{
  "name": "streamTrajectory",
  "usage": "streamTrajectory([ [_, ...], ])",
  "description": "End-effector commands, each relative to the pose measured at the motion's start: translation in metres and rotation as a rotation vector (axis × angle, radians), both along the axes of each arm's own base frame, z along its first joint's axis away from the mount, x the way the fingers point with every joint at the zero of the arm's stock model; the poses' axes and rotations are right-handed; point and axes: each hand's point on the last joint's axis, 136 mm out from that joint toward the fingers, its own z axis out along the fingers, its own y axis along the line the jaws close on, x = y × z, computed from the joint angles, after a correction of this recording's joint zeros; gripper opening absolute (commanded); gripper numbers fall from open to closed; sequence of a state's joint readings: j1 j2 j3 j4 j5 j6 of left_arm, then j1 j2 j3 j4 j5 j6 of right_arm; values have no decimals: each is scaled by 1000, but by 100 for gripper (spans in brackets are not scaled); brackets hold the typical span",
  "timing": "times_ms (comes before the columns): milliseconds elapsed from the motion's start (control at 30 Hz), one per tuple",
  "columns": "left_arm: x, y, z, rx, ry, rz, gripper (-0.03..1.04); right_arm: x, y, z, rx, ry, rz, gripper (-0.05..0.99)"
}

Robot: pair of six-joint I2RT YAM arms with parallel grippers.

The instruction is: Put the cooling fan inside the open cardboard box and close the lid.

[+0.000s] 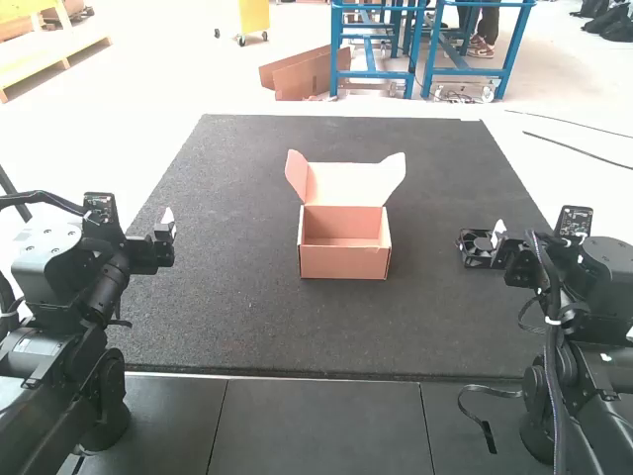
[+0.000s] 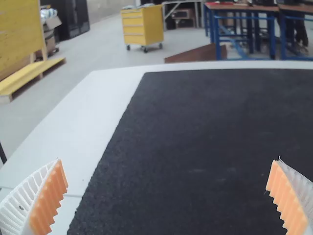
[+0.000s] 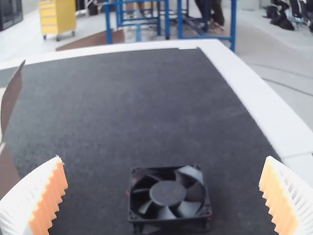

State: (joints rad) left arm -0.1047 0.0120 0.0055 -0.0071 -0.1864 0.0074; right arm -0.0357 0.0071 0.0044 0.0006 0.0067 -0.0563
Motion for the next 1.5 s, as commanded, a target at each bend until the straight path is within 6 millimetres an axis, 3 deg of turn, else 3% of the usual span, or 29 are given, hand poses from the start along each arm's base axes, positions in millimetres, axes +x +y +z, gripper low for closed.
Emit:
streamTrajectory([
  [0,0,-3,2,2,-15,-14,97,0,1,0,3,-4,7,91],
  [267,0,-2,10,-34,-49,-13,97,0,1,7,52,-35,3,91],
  [433,-6,0,54,-48,-229,-11,97,-2,0,58,63,-246,3,91],
  [667,-20,-1,106,-53,-337,-22,96,-13,1,106,62,-348,9,91],
  [800,-20,-2,133,-53,-338,-23,96,-9,-3,130,78,-333,-14,91],
  [933,-9,-2,158,-51,-308,-20,97,9,-9,155,139,-277,-46,91],
  [1033,4,-2,171,-48,-262,-13,97,21,-11,161,180,-182,-58,91],
  [1300,38,-16,158,-26,-27,-68,97,31,-10,151,139,64,-74,91],
  [1467,59,-21,121,-51,197,-79,97,32,-7,154,129,148,-57,91],
])
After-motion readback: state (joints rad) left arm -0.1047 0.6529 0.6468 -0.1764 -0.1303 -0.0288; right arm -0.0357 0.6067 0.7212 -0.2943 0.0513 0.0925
